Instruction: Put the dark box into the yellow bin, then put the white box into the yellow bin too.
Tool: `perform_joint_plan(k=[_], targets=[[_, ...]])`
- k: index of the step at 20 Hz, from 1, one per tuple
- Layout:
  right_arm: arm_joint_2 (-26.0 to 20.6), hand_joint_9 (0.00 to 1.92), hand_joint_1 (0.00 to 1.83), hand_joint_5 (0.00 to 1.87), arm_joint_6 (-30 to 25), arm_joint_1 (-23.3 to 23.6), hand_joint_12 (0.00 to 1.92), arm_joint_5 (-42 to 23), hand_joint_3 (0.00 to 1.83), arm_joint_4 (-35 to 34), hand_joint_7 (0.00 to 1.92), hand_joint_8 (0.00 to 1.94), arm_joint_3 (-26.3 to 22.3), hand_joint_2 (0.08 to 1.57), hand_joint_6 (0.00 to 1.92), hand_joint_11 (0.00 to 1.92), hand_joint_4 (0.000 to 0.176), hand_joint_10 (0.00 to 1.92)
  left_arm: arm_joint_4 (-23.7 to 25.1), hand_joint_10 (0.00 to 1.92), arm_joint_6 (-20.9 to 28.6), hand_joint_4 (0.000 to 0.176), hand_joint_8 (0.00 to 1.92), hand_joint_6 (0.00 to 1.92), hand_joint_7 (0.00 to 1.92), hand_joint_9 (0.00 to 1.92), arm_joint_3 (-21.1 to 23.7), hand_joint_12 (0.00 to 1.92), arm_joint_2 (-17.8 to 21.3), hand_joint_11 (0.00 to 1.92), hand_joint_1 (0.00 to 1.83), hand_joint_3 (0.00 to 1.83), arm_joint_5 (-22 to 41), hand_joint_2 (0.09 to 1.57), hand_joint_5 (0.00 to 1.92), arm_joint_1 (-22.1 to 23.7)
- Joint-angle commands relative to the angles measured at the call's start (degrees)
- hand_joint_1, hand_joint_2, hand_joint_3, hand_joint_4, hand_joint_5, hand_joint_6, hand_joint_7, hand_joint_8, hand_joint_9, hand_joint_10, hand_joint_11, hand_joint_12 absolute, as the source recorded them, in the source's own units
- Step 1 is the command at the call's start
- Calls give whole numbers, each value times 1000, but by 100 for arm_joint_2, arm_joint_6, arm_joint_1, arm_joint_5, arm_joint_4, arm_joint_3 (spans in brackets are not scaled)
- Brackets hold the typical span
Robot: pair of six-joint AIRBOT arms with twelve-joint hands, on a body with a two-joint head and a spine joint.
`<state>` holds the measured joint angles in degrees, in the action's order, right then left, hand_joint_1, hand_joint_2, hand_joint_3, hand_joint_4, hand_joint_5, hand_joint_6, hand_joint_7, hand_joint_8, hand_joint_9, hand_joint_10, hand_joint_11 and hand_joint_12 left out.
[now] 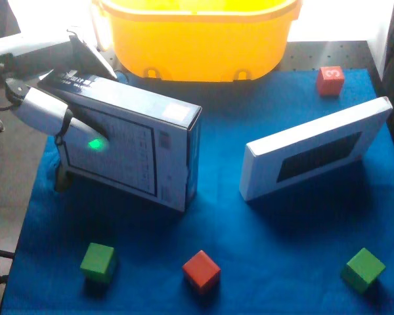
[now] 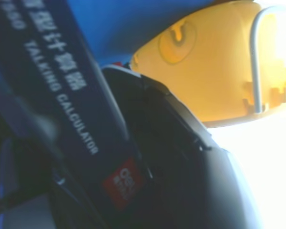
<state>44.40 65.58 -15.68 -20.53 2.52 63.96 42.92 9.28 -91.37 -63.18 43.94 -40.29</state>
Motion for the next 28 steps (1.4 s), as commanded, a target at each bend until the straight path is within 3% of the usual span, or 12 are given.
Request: perform_joint_plan(k=[1,4,5,8,10,11,13,16,20,21,22,28], targets=[[-3,288,0,425,-5,45,216,-689,1,-69,380,1,7,1180,5,206,0,2,35,886,-88,0,380,461,1269,1173,33,1027,-5,969,1408,5,44,1000,1211,-15],[-2,319,0,444,-5,45,235,-690,0,-78,410,10,6,1183,9,239,0,12,-319,689,-269,0,201,859,1318,1234,39,628,5,1139,1405,1,175,1012,1063,-14],[2,326,0,461,-5,44,242,-690,0,-80,423,13,6,1166,14,253,0,12,-462,562,-293,0,266,775,1273,1260,45,1126,42,1007,1488,2,271,1008,1078,-13],[14,315,0,469,-5,45,234,-690,0,-86,425,8,8,1167,9,221,0,4,-1096,802,-691,0,405,622,1247,1211,250,790,319,1161,1409,0,616,1007,1142,-13],[22,308,0,460,-5,45,235,-690,0,-90,421,4,9,1169,4,215,0,1,-1483,1022,-868,0,117,174,1416,1174,321,1114,462,1079,1409,0,886,988,1328,-5],[30,316,0,461,-5,45,246,-690,0,-90,426,5,12,1167,3,226,0,4,-1696,1124,-965,0,512,45,1207,1087,338,1162,524,1022,1404,3,1030,1017,1368,11],[40,323,0,478,-5,45,254,-690,0,-90,434,7,14,1162,9,233,0,5,-2069,1203,-1145,0,868,596,1032,994,340,1363,605,841,1391,9,1280,1068,1088,129],[43,316,0,476,-5,44,255,-690,0,-90,443,7,13,1170,6,210,0,1,-2283,1103,-1319,0,794,580,1106,1013,317,1142,627,828,1390,0,1410,1054,1114,455],[107,320,0,478,-5,44,270,-690,0,-90,450,7,34,1140,4,224,0,2,-2321,668,-1443,7,944,545,1039,886,200,1363,560,450,1248,4,1412,1053,1209,1030],[129,336,0,484,-5,44,281,-690,0,-90,459,9,44,1146,6,242,0,8,-2319,558,-1449,30,877,717,1048,939,124,1227,490,521,1241,3,1389,1063,1141,1183],[138,338,0,488,-5,44,282,-690,1,-90,457,7,46,1161,7,239,0,8,-2319,904,-1450,0,670,699,1140,1021,69,1117,440,674,1355,0,1366,1043,1142,1314],[271,340,0,468,-6,45,276,-693,0,-90,450,1,65,1154,0,228,0,4,-2342,760,-1718,0,496,714,1242,1211,-339,795,118,1025,1406,0,1170,1013,1075,2082]])
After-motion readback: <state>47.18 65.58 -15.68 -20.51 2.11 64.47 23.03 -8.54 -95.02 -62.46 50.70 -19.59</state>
